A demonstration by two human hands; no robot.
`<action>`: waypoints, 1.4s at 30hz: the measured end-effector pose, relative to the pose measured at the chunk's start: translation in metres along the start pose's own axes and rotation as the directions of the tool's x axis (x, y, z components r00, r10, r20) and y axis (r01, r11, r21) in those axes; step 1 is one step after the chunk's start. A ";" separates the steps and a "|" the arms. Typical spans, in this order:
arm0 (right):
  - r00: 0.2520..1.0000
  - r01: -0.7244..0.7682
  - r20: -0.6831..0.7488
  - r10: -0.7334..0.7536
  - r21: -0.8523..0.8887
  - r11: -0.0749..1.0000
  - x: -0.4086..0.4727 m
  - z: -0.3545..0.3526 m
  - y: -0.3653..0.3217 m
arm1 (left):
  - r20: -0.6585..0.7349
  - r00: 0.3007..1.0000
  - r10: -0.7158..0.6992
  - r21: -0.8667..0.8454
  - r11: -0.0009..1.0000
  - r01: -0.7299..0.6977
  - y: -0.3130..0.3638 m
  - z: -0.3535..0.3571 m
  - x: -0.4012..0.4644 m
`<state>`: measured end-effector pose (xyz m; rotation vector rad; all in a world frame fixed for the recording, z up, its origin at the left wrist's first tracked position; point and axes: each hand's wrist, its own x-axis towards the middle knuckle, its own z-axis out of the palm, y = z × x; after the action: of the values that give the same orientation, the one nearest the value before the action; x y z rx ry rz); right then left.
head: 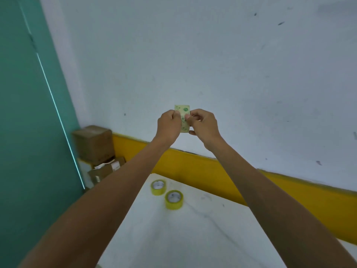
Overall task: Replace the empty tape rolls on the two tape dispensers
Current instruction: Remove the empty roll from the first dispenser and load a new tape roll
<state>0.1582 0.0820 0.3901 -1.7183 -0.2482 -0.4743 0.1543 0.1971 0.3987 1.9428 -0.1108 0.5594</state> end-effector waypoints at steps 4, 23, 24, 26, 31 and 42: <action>0.999 -0.006 -0.033 0.006 0.003 1.000 0.002 0.065 -0.005 | 0.006 1.000 0.031 0.060 0.998 -0.031 -0.033 -0.049 0.023; 0.925 -0.333 -0.231 0.301 -0.113 0.936 0.054 0.082 0.168 | 0.372 0.925 -0.081 0.020 0.997 0.079 -0.187 0.068 0.102; 0.908 -0.375 -0.243 0.342 -0.103 0.921 0.052 0.080 0.187 | 0.395 0.912 -0.111 0.032 0.994 0.107 -0.202 0.083 0.101; 0.870 -0.454 -0.256 0.421 -0.087 0.887 0.047 0.078 0.226 | 0.439 0.882 -0.170 0.062 0.985 0.159 -0.235 0.112 0.096; 0.728 -0.657 -0.287 0.623 -0.031 0.753 0.020 0.078 0.309 | 0.580 0.747 -0.324 0.153 0.945 0.290 -0.310 0.165 0.069; 0.504 -0.813 -0.396 0.768 0.083 0.576 -0.023 0.070 0.430 | 0.759 0.538 -0.367 0.259 0.928 0.269 -0.404 0.241 0.028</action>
<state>0.3298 0.0652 -0.0109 -1.5946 0.8845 -0.1140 0.3905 0.1642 -0.0084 2.1212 -0.2870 -0.6226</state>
